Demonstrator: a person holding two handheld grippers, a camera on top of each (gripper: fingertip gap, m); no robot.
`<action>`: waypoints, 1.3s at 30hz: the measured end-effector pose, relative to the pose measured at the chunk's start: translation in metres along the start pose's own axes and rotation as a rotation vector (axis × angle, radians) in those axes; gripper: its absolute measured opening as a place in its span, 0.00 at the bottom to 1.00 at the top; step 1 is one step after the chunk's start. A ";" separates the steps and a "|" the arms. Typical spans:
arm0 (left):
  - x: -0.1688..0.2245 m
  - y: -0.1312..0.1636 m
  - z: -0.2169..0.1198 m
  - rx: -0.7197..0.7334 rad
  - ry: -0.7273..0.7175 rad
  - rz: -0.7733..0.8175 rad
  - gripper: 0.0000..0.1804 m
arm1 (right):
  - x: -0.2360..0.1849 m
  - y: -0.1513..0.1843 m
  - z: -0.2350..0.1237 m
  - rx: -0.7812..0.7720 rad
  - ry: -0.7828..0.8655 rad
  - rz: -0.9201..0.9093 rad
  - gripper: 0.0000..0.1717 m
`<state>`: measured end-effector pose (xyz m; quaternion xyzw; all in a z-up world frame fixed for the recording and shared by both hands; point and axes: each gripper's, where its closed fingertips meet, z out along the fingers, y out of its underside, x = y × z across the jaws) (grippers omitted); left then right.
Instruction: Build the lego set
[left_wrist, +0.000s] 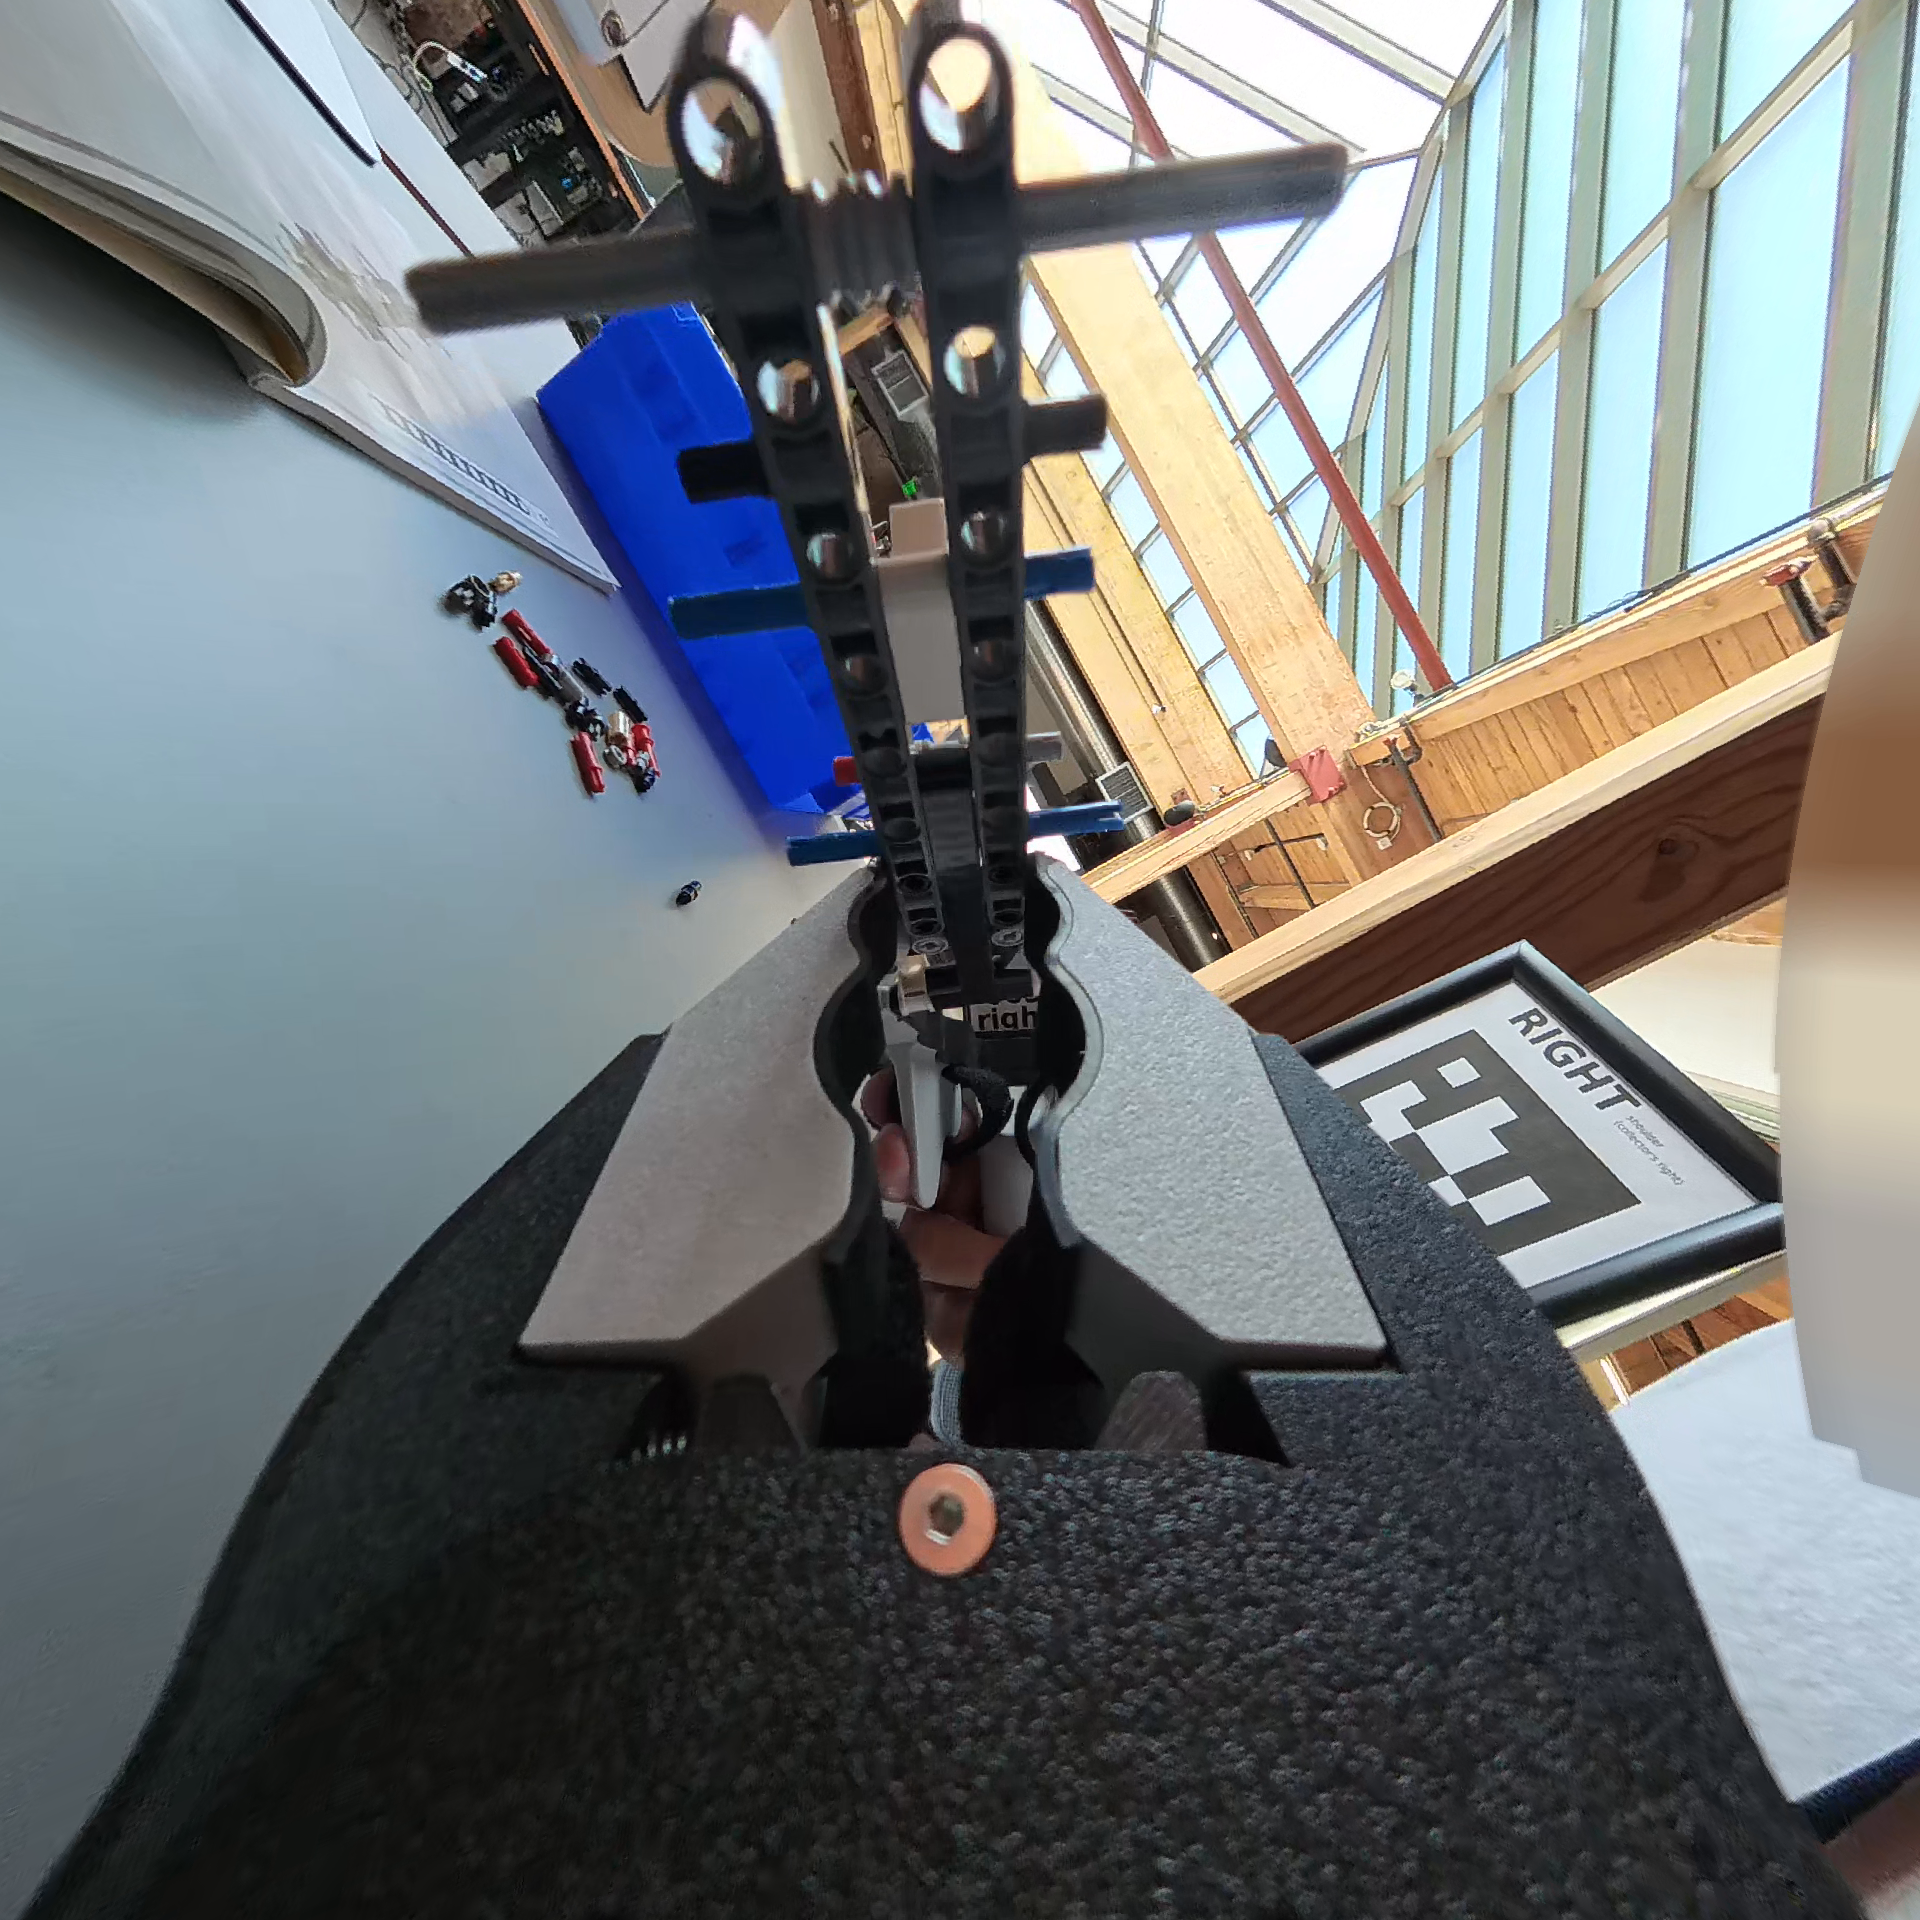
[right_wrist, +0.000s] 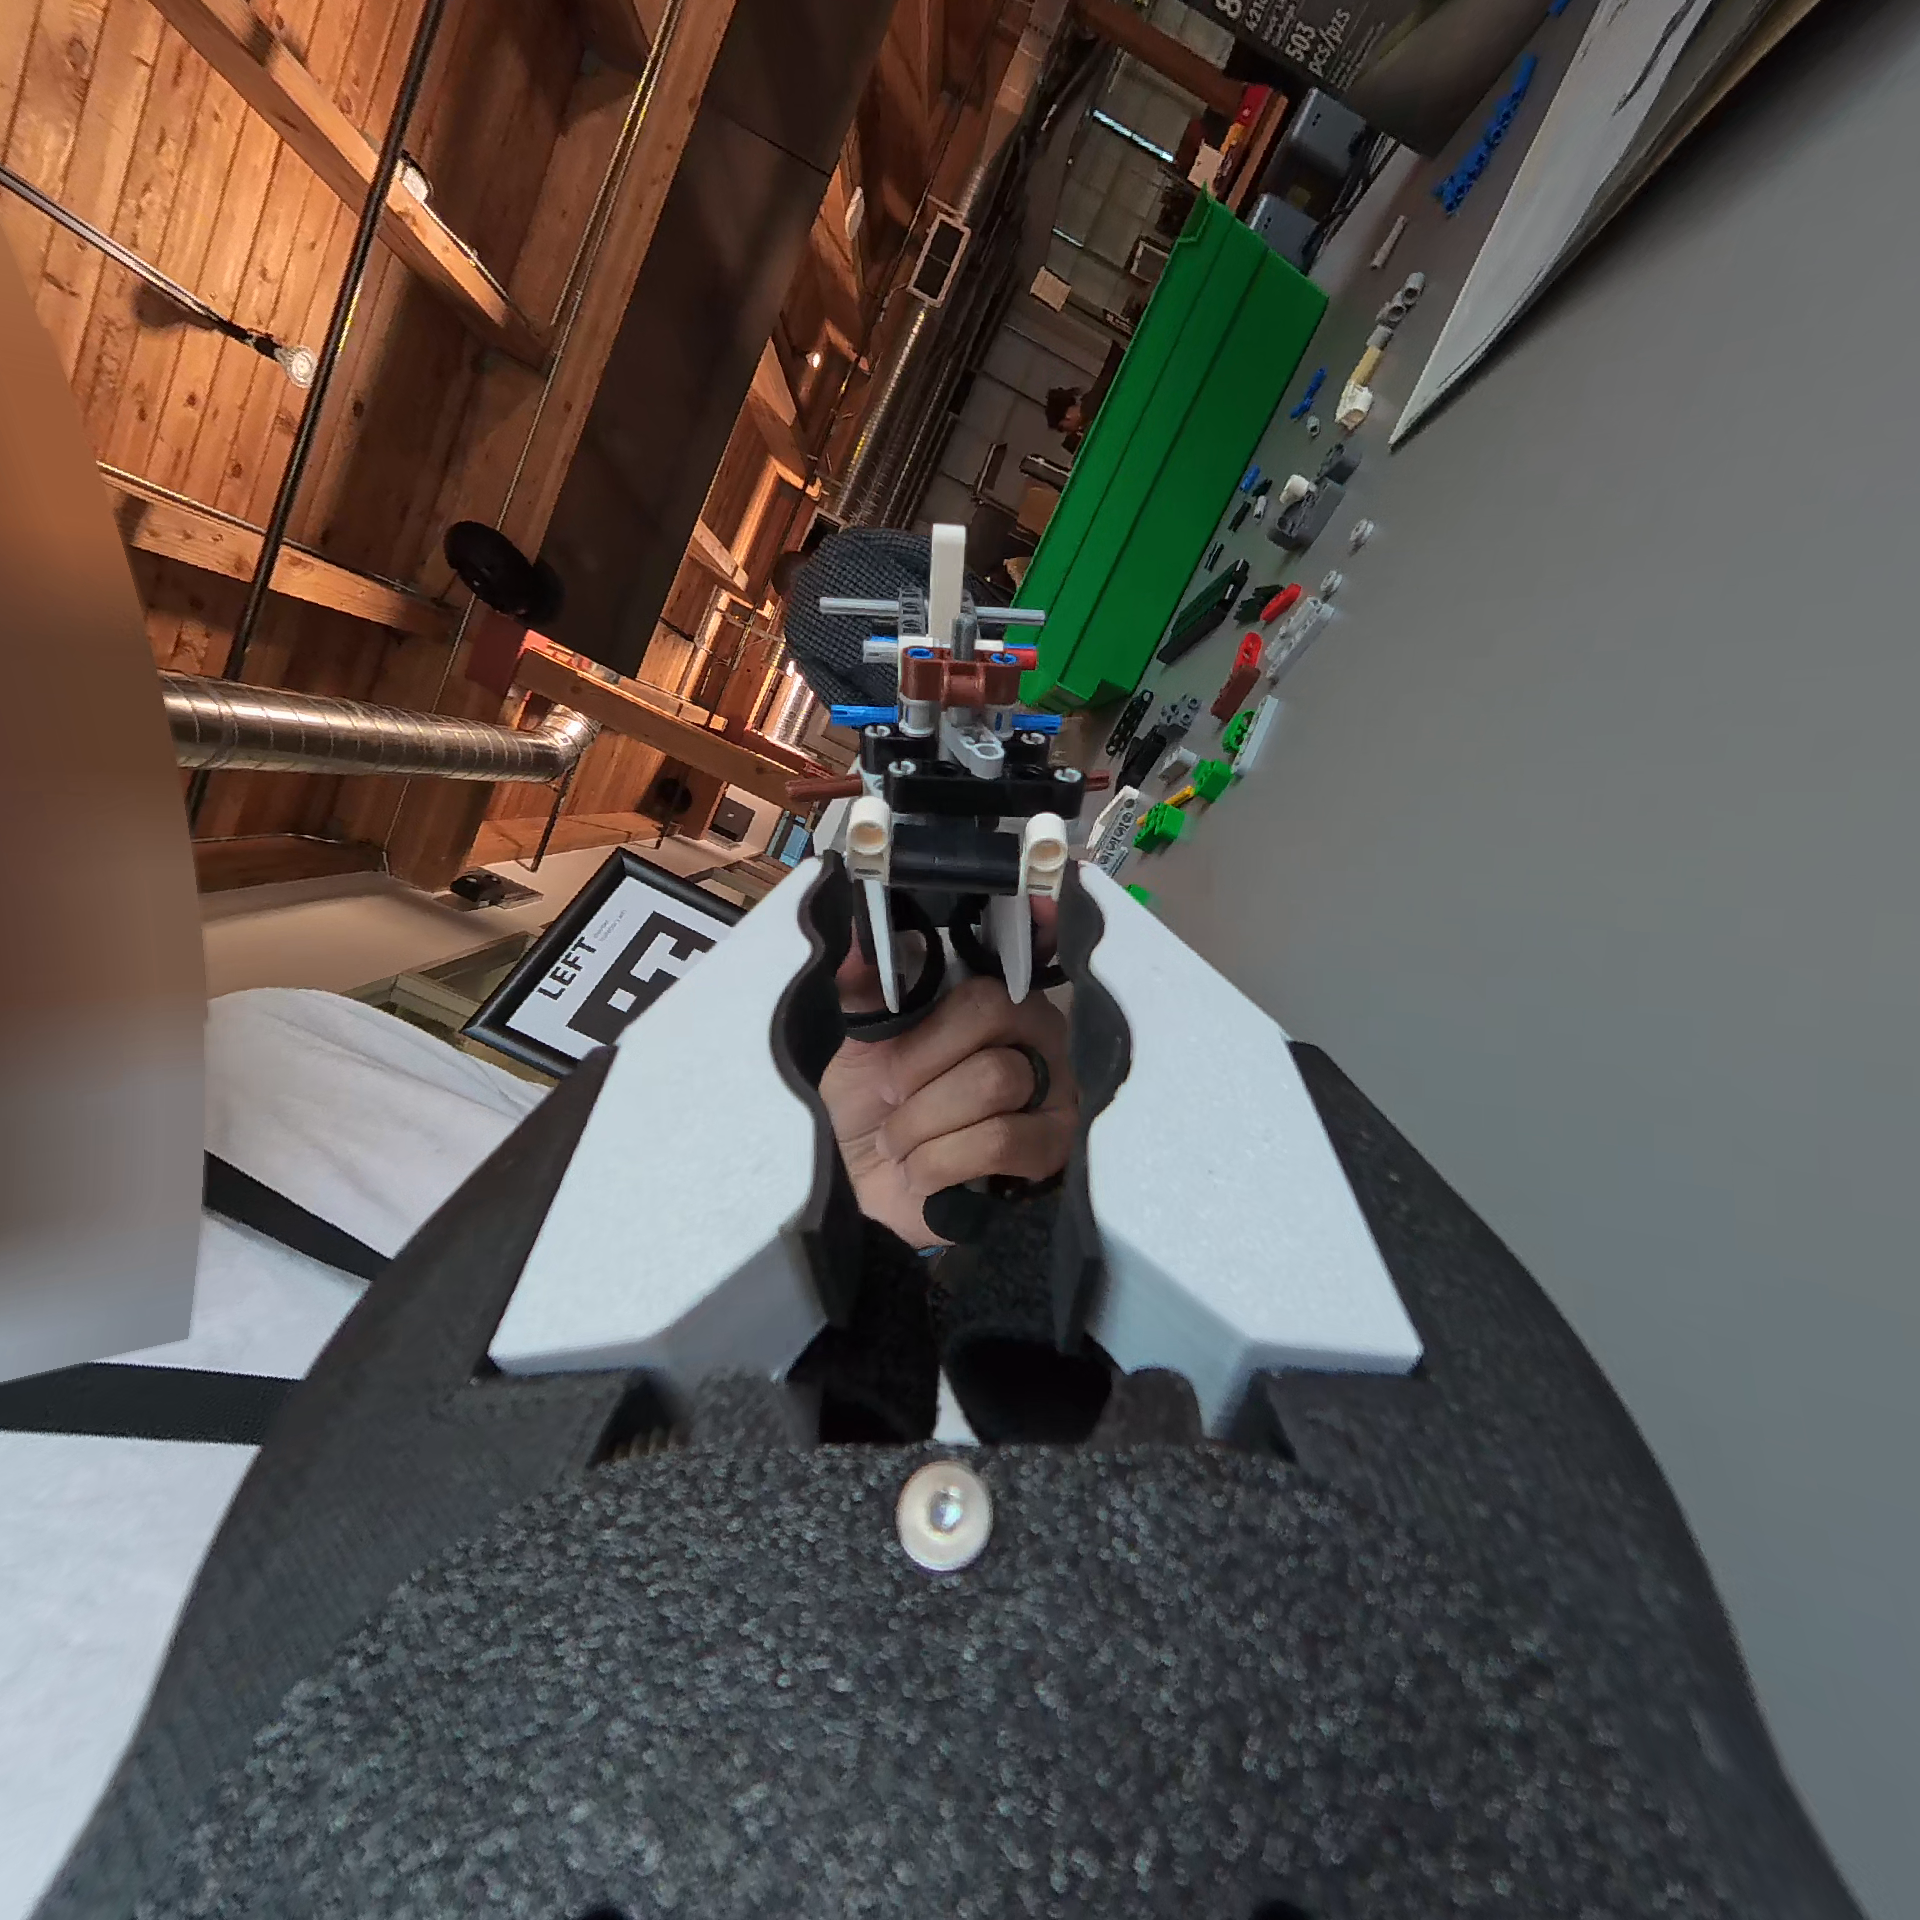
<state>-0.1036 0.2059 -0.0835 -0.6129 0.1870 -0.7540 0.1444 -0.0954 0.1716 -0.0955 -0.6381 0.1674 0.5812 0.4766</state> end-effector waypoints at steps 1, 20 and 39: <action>0.000 -0.001 0.000 0.006 -0.001 0.001 0.13 | 0.000 0.000 0.001 0.000 -0.007 0.011 0.23; 0.002 0.002 0.000 0.020 0.012 -0.005 0.13 | 0.000 0.001 0.002 0.058 -0.146 0.116 0.23; 0.007 0.000 0.000 0.021 0.043 0.002 0.12 | -0.004 0.002 -0.003 0.038 -0.096 -0.015 0.26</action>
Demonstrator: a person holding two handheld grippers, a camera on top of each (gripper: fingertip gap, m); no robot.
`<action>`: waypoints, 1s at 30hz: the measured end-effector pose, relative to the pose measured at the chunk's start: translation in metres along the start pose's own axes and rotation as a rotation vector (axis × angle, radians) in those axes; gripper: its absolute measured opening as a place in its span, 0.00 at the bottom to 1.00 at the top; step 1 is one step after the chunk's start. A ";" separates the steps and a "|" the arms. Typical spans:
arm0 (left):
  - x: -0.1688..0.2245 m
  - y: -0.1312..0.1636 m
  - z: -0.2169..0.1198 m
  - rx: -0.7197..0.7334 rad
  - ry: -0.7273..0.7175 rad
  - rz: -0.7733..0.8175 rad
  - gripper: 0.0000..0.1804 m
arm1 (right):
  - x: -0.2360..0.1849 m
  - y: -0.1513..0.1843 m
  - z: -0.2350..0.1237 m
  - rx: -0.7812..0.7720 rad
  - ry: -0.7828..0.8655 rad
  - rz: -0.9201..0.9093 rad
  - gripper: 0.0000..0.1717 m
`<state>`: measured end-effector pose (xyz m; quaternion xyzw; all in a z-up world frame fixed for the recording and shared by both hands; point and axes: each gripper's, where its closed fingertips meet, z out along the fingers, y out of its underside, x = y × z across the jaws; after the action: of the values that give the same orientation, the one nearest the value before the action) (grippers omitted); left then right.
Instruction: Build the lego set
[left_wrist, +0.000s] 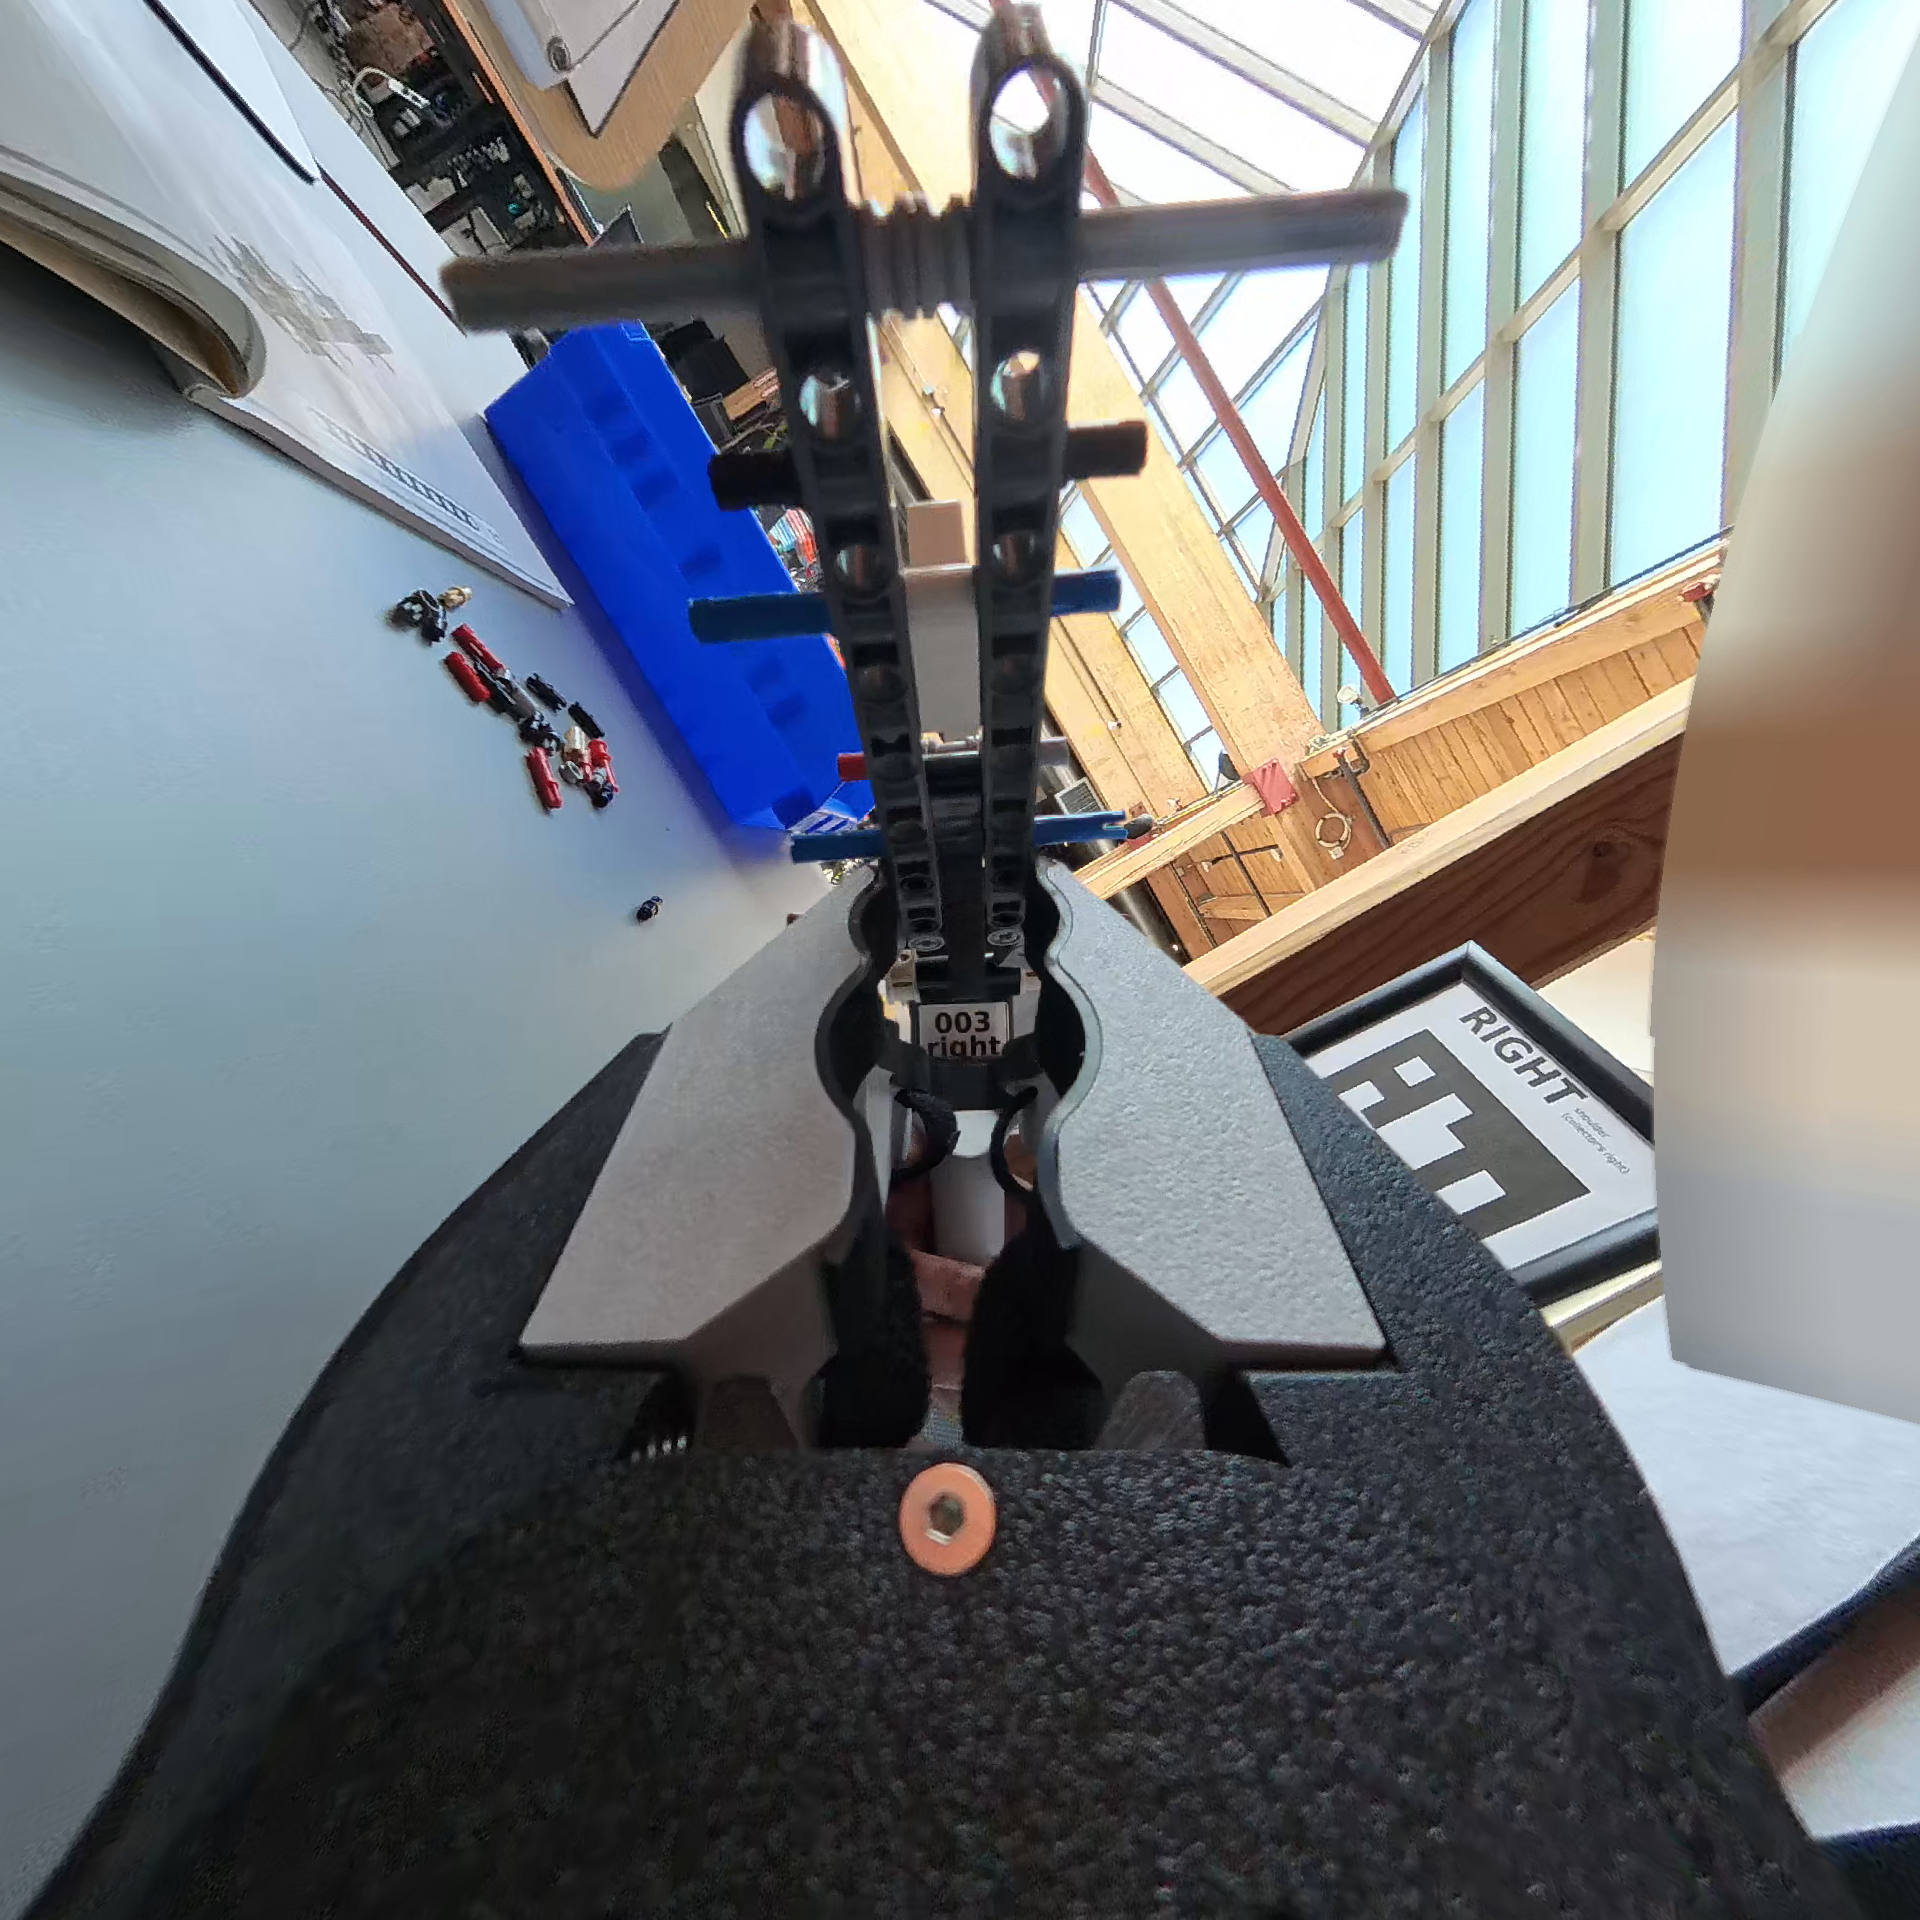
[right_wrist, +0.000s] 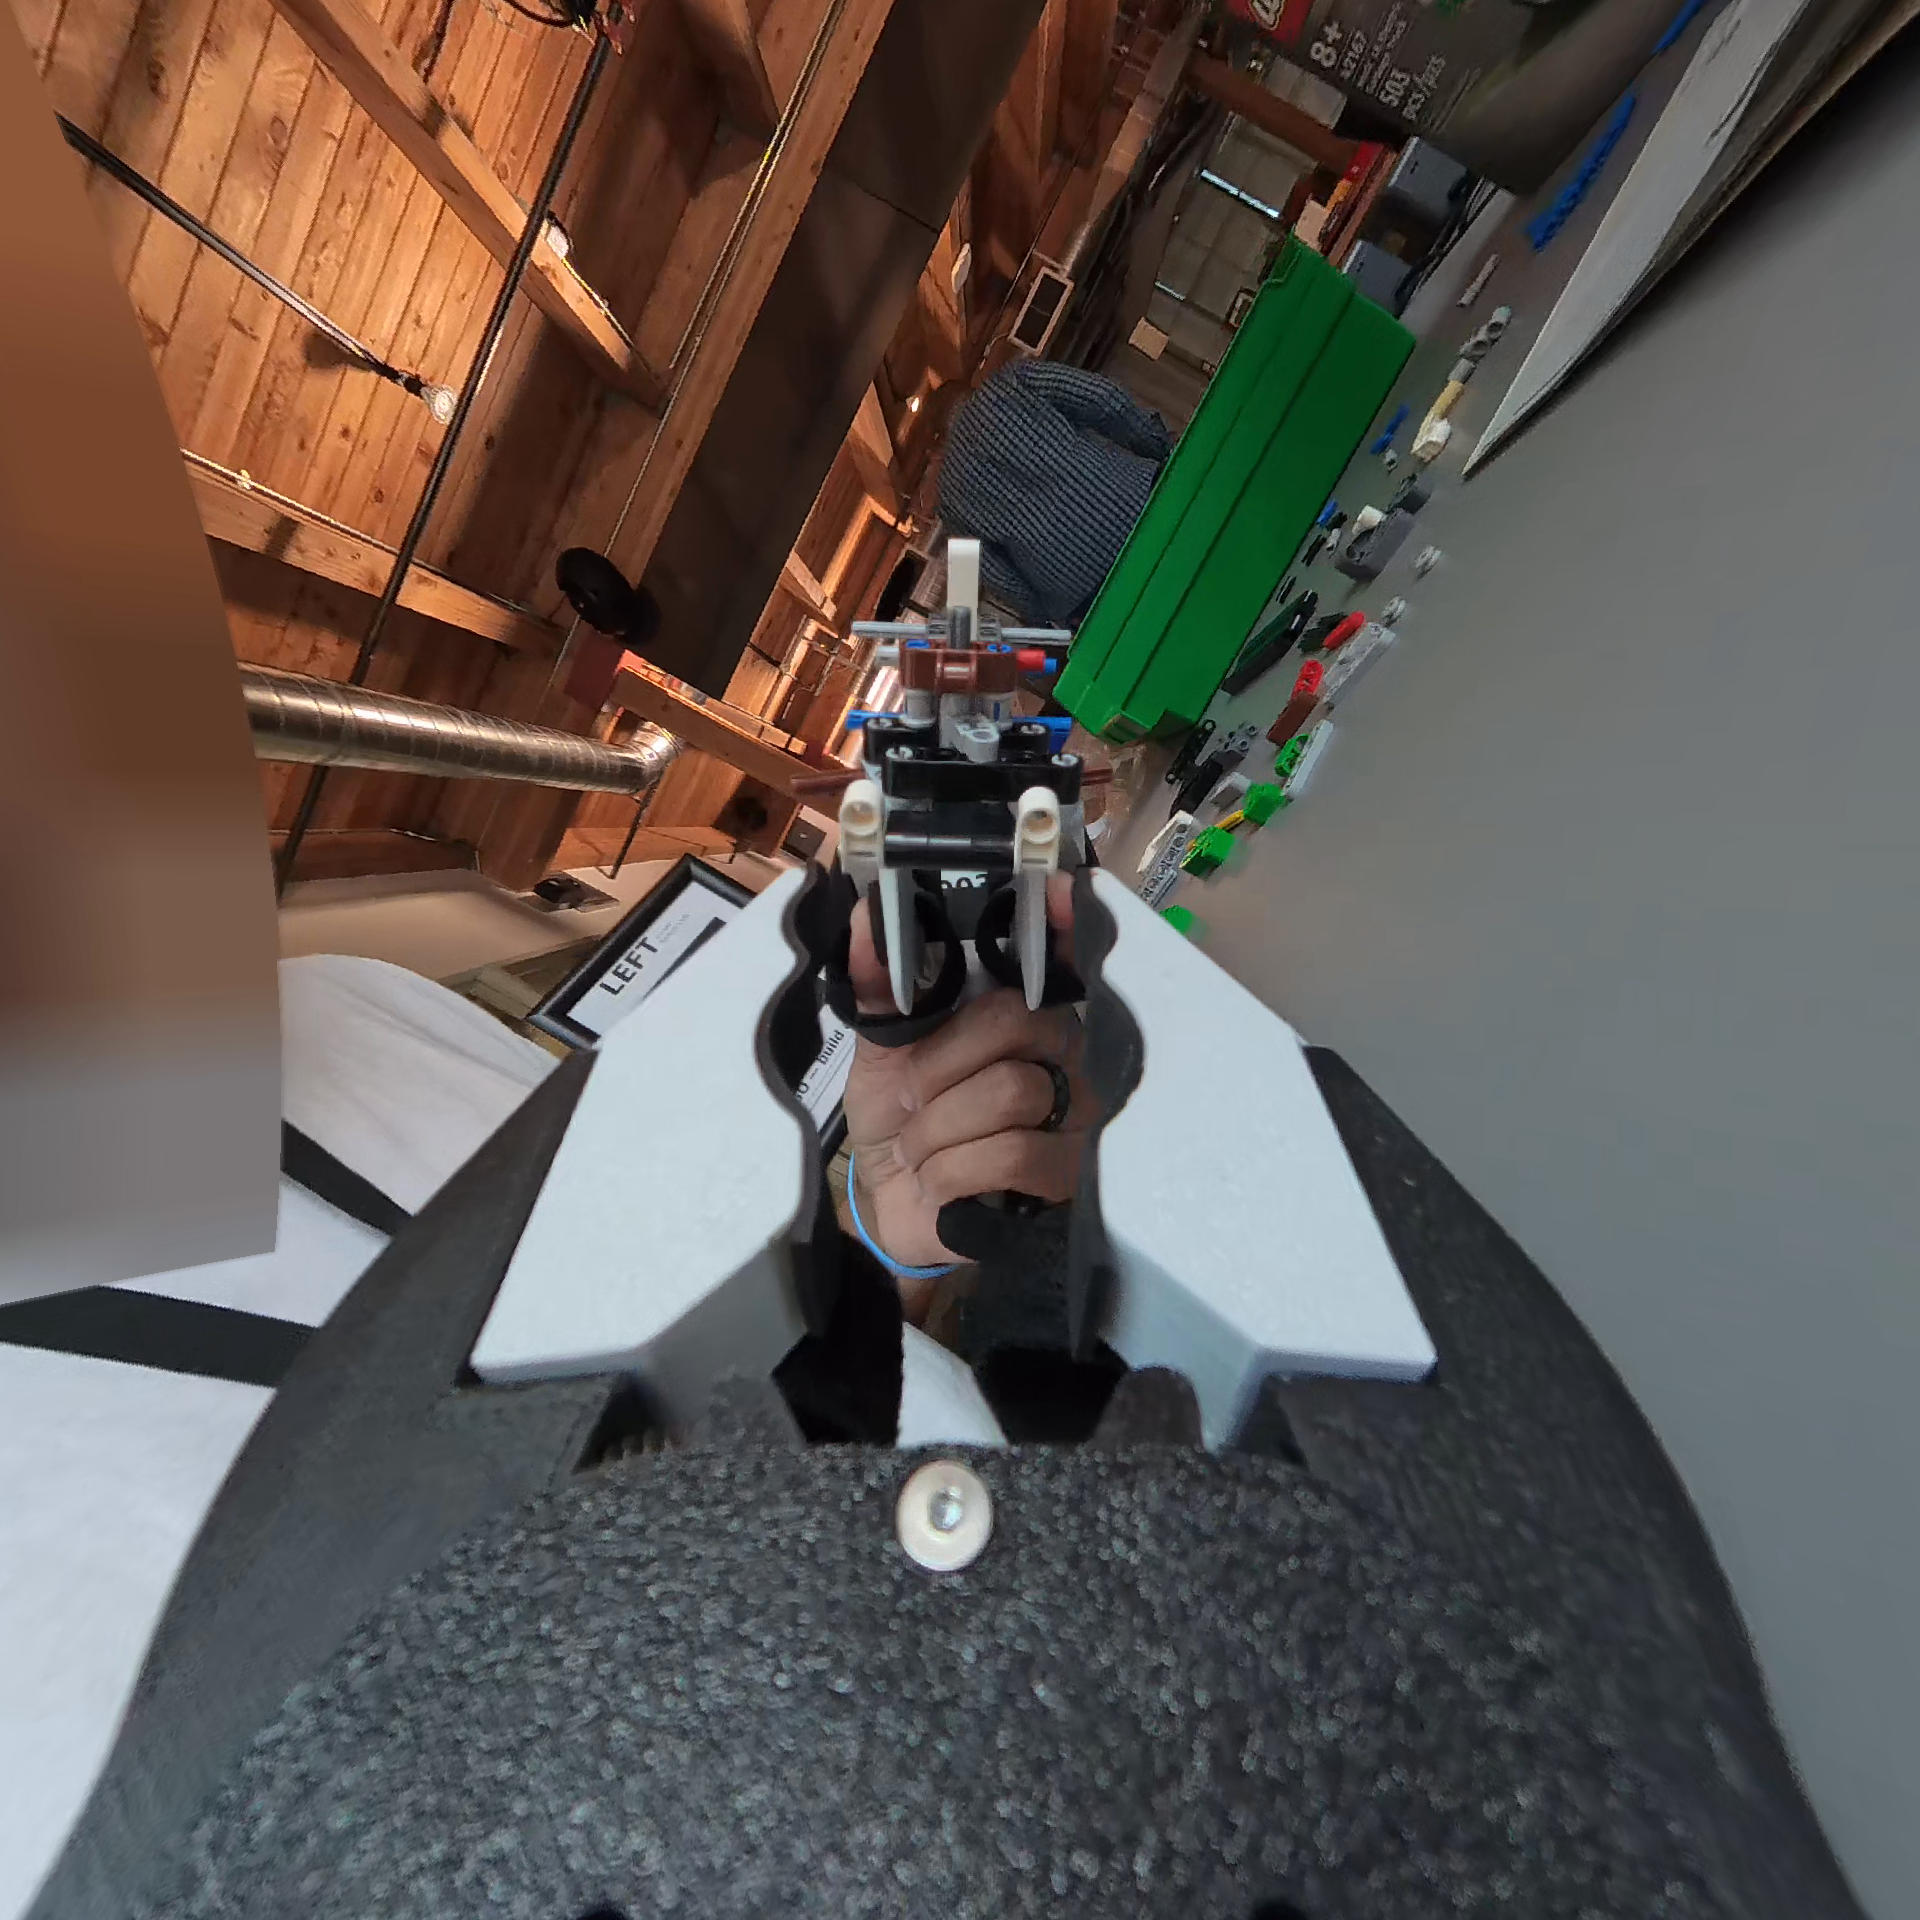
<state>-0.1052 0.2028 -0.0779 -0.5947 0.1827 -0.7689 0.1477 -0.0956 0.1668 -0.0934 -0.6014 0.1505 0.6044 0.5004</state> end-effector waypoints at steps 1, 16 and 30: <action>0.000 -0.002 -0.001 0.004 0.006 -0.011 0.13 | -0.001 -0.001 -0.003 -0.003 0.002 -0.018 0.31; 0.009 0.003 0.000 -0.030 0.068 0.004 0.12 | -0.009 -0.005 -0.004 -0.093 0.095 -0.135 0.36; 0.003 0.020 0.011 -0.164 0.071 -0.103 0.13 | -0.008 -0.001 -0.012 -0.132 0.225 -0.309 0.24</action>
<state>-0.0948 0.1824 -0.0819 -0.5856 0.2194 -0.7786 0.0524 -0.0896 0.1542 -0.0894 -0.7124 0.0714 0.4582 0.5267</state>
